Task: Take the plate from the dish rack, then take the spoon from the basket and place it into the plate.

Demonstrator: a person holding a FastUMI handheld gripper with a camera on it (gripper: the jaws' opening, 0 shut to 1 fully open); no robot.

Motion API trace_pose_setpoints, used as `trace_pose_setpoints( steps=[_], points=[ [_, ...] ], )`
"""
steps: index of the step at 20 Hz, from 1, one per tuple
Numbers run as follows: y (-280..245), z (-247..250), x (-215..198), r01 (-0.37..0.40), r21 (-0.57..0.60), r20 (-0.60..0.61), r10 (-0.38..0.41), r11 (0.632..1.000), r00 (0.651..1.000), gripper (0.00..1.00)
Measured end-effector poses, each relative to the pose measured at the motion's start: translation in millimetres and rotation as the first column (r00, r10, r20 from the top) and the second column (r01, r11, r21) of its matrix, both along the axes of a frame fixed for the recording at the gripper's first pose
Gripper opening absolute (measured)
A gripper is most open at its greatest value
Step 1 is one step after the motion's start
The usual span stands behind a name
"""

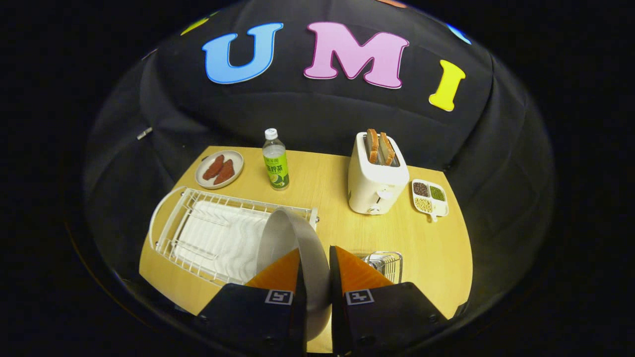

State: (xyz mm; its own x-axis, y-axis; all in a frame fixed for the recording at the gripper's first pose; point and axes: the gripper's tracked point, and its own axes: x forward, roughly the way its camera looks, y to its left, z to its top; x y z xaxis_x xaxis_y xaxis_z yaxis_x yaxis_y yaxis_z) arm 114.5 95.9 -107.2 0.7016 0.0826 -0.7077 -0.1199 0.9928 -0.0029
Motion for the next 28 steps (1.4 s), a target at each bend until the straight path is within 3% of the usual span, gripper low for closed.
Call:
trace_pose_setpoints(
  steps=[5, 12, 15, 18, 22, 26, 27, 28],
  points=[
    [-39.3, 0.1, -81.6, -0.005, 0.246, -0.037, 0.015, 0.969, 0.999, 0.24],
    [-114.7, -94.4, -154.8, 0.051, 0.357, -0.203, 0.024, 0.933, 0.979, 0.24],
    [-138.5, -133.3, -138.1, 0.094, 0.406, -0.220, -0.003, 0.909, 0.976, 0.24],
    [-154.0, -161.3, -110.5, 0.055, 0.394, -0.185, 0.020, 0.917, 0.982, 0.24],
    [-154.3, -198.6, -96.6, 0.056, 0.447, -0.227, 0.052, 0.893, 0.972, 0.25],
    [-176.0, -216.6, -91.5, 0.008, 0.373, -0.195, 0.070, 0.928, 0.978, 0.28],
    [-180.9, -211.7, -89.6, -0.008, 0.363, -0.168, 0.074, 0.932, 0.983, 0.33],
    [-185.2, -203.2, -84.6, -0.032, 0.345, -0.118, 0.077, 0.938, 0.990, 0.50]
  ],
)
